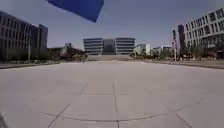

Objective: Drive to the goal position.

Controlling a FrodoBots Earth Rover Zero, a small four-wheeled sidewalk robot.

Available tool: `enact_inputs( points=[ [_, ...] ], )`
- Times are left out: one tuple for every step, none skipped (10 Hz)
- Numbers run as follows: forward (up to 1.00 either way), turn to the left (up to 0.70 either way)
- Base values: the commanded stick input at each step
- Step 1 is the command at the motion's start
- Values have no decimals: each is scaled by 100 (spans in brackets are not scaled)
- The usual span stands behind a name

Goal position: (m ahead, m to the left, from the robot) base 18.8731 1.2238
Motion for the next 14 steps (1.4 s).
enact_inputs(
  points=[
    [100, 0],
    [100, 0],
    [100, 0],
    [100, 0],
    [100, 0],
    [100, 0],
    [100, 0],
    [100, 0],
    [100, 0],
    [100, 0],
    [100, 0],
    [100, 0],
    [100, 10],
    [100, 36]
  ],
)
